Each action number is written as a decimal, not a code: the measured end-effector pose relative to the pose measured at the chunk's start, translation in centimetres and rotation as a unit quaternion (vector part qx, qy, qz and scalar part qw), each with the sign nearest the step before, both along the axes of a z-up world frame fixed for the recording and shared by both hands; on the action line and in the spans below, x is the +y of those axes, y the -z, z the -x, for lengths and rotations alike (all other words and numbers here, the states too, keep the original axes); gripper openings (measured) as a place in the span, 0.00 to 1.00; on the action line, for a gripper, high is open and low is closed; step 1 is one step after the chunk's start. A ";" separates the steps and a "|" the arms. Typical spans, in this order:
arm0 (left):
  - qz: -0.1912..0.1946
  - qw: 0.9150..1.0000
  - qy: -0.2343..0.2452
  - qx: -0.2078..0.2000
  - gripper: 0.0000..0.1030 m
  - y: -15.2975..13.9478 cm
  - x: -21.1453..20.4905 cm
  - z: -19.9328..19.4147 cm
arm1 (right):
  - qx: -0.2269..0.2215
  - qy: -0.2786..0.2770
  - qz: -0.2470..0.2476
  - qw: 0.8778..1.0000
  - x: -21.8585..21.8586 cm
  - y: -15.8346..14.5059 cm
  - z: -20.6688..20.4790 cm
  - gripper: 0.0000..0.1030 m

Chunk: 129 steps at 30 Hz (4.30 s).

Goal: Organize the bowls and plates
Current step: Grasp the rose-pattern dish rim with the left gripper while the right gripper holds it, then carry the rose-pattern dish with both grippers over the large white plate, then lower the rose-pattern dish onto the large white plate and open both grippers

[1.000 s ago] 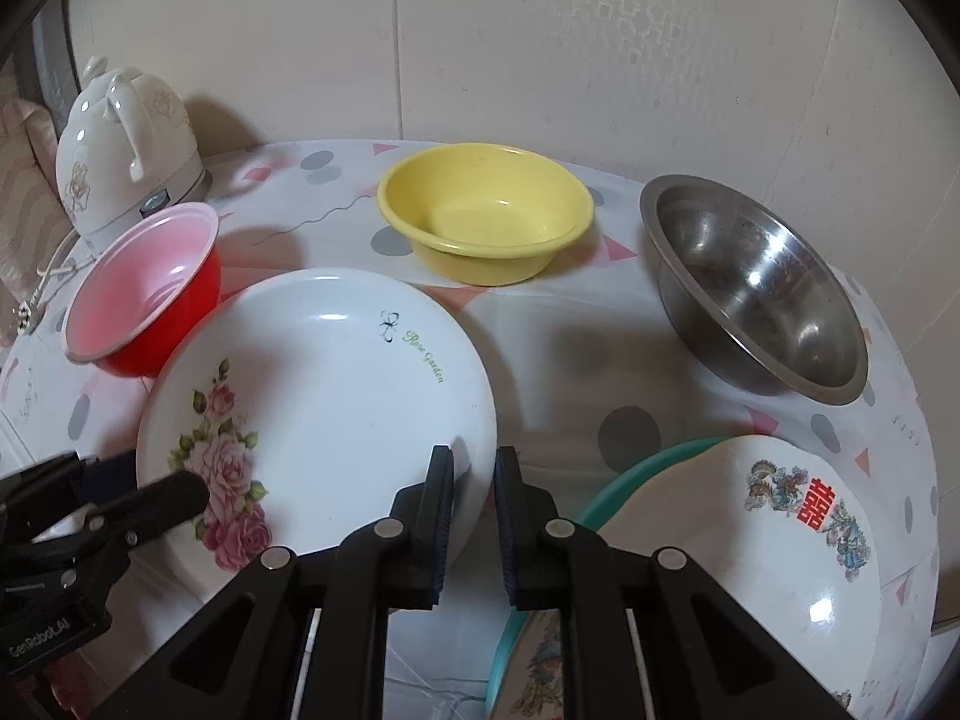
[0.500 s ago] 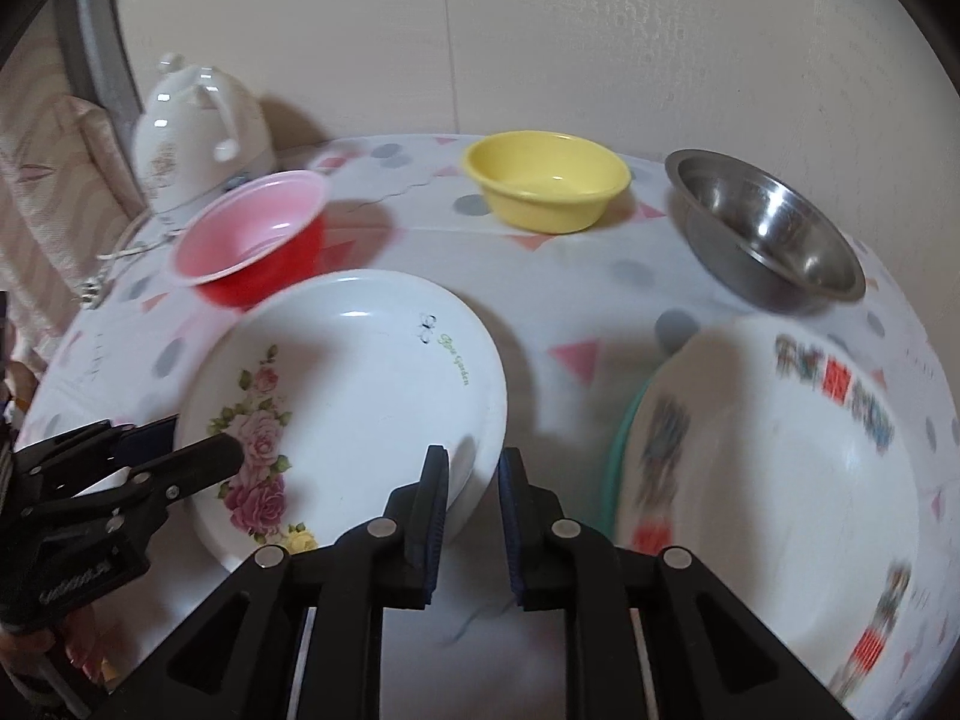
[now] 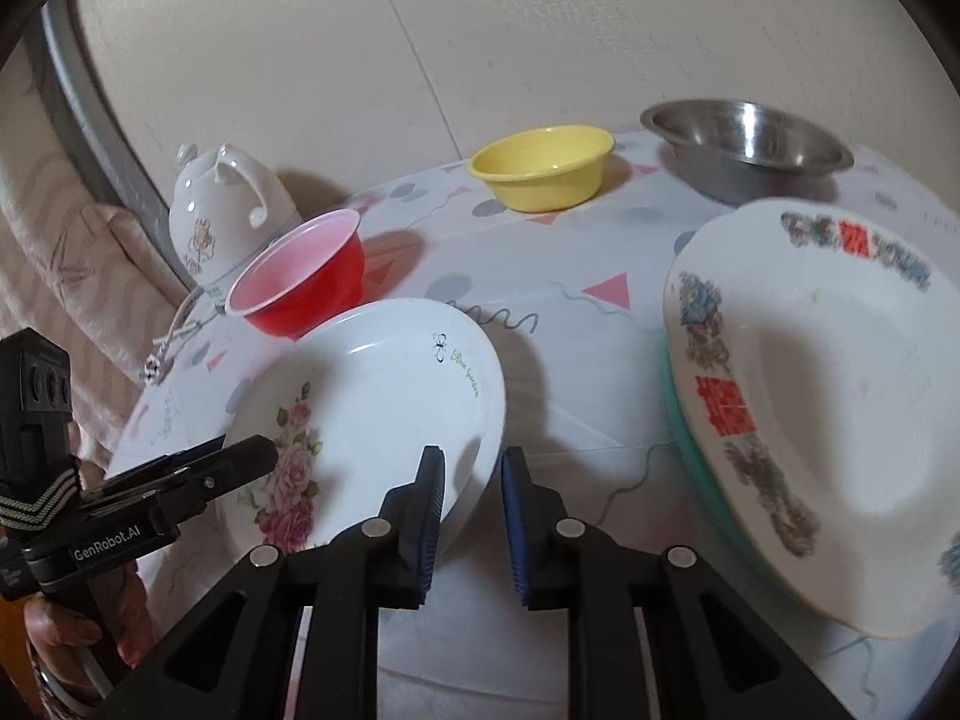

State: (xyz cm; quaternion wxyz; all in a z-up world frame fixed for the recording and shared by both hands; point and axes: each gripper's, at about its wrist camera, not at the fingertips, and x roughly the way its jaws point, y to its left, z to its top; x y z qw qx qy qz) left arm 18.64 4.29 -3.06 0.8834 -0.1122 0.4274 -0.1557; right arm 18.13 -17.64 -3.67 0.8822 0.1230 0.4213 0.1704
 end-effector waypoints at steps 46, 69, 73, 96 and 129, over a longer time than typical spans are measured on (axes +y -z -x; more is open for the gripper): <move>-0.043 0.985 0.136 -0.095 0.33 -5.6 -15.6 2.2 | -0.076 0.103 0.027 0.991 -11.8 -5.0 6.8 0.19; -0.063 0.981 0.176 -0.043 0.33 -2.5 -24.5 -3.1 | -0.023 0.150 0.020 0.988 -20.1 -2.4 2.8 0.19; -0.066 0.981 0.180 -0.040 0.33 -2.4 -24.7 -3.4 | -0.016 0.150 0.022 0.988 -20.3 -2.2 2.4 0.19; -0.059 0.975 0.212 0.007 0.60 -2.7 -26.2 -3.9 | 0.064 0.158 0.026 0.985 -21.4 -2.6 -0.5 0.19; -0.111 0.966 0.231 -0.016 0.91 -3.5 -26.5 -2.7 | 0.080 0.134 0.175 0.972 -18.2 -3.0 -2.1 0.20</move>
